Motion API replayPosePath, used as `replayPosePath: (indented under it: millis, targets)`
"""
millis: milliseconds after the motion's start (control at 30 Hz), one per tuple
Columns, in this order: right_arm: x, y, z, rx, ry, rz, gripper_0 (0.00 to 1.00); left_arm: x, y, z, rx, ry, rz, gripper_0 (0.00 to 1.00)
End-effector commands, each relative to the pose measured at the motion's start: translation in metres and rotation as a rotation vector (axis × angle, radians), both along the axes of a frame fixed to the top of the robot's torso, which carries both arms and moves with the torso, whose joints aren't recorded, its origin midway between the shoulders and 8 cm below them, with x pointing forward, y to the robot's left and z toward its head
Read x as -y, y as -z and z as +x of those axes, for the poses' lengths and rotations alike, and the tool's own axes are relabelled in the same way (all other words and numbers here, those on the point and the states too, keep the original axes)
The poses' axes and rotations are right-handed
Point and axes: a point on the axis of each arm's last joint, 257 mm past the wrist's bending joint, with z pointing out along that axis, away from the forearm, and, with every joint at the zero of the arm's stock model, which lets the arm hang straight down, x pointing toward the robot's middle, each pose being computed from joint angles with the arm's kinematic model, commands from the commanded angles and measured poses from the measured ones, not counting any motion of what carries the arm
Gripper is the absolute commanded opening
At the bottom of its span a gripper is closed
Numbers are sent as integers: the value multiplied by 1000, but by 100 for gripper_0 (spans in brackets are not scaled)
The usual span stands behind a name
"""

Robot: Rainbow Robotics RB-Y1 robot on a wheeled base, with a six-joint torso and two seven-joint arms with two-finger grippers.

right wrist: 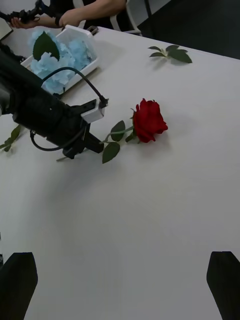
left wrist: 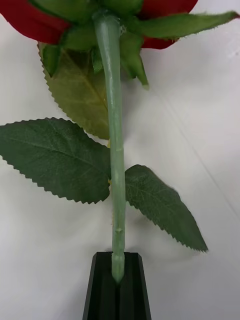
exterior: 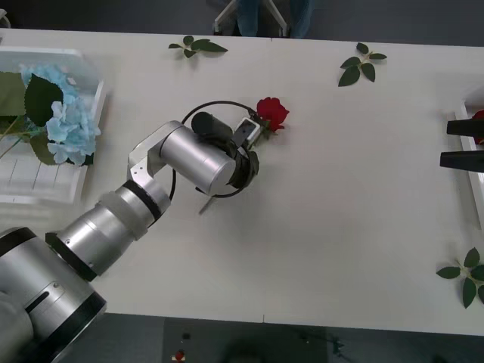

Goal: Put the red flowers into the right box and the blue flowers into the left box

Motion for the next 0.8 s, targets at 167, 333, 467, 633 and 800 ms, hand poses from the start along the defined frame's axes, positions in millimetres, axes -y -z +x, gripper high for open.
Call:
replayPosePath:
  millis: [167, 333, 467, 633, 800]
  targets:
    - [-40, -17, -1, 95, -103, -36, 100, -54, 3, -32, 17, -13, -61, 0]
    - [-59, -17, -7, 91, -154, -31, 100, -78, 3, -58, 36, 17, -53, 0]
    - [-62, -17, -8, 93, -165, -33, 100, -93, 4, -73, 42, 28, -42, 1]
    - [-64, -21, -8, 101, -171, -31, 100, -97, -8, -74, 61, 27, -57, 100]
    - [-65, -21, -8, 101, -172, -32, 100, -99, -23, -69, 75, 10, -92, 100]
